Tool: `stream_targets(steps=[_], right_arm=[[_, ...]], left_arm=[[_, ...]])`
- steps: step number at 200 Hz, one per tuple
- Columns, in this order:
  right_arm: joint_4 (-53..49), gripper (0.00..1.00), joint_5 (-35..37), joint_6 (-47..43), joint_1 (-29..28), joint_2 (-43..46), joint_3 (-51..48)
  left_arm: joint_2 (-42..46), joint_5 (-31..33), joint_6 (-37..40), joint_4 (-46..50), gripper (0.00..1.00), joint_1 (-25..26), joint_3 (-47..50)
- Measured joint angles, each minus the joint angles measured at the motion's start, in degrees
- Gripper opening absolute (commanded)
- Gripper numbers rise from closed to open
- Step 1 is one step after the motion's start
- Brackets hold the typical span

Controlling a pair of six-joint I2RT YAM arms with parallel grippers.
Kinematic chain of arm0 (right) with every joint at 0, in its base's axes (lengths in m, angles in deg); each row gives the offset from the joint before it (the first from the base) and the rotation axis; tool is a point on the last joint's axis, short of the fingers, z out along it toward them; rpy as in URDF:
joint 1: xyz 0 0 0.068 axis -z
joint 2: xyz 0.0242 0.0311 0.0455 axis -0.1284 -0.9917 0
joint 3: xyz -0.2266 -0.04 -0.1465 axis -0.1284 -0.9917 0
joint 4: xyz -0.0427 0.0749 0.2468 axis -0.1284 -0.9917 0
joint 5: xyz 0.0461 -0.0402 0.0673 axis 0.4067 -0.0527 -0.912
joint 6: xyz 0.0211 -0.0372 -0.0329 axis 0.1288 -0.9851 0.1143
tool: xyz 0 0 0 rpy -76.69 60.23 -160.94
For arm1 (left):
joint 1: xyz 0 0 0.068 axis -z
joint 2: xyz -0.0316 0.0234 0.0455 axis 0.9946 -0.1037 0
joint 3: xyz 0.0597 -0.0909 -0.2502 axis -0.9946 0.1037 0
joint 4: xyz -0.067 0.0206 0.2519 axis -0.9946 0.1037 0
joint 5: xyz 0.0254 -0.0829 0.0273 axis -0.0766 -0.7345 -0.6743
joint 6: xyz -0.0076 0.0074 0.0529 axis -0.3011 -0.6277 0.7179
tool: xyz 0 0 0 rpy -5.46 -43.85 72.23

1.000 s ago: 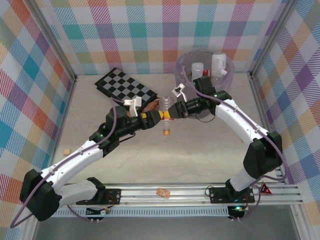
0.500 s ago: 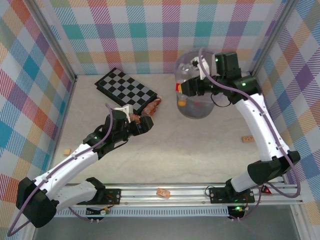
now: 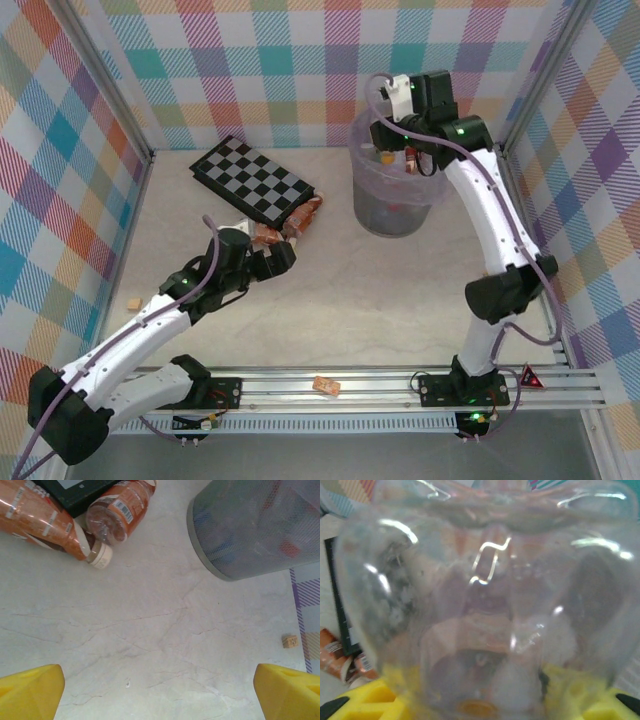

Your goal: Put the plastic bottles in the bin

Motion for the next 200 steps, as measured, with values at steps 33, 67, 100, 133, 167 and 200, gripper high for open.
stream_targets(steps=[33,67,100,133,167,200], right_arm=[[-2.67,0.51,0.55,-0.76,0.00,-5.95,6.80],[-8.00,0.60,0.13,-0.15,0.00,-10.23,10.95],[-13.57,0.75,-1.33,3.28,0.00,-12.09,12.66],[-16.92,0.84,-1.38,5.55,0.00,-12.13,15.15],[-17.05,0.77,-1.44,5.99,0.00,-12.00,16.17],[-16.37,0.68,-2.01,6.21,0.00,-12.00,16.15]], left_arm=[[0.61,0.55,-0.22,1.40,0.96,0.00,0.63],[0.63,0.92,-0.37,1.81,0.96,0.00,0.94],[0.52,0.72,-0.37,2.27,0.96,0.00,0.94],[-0.20,0.35,-0.39,2.51,0.96,0.00,0.96],[-0.35,0.02,-0.61,2.45,0.96,0.00,1.27],[-1.31,-0.22,-0.85,1.95,0.96,0.00,1.90]])
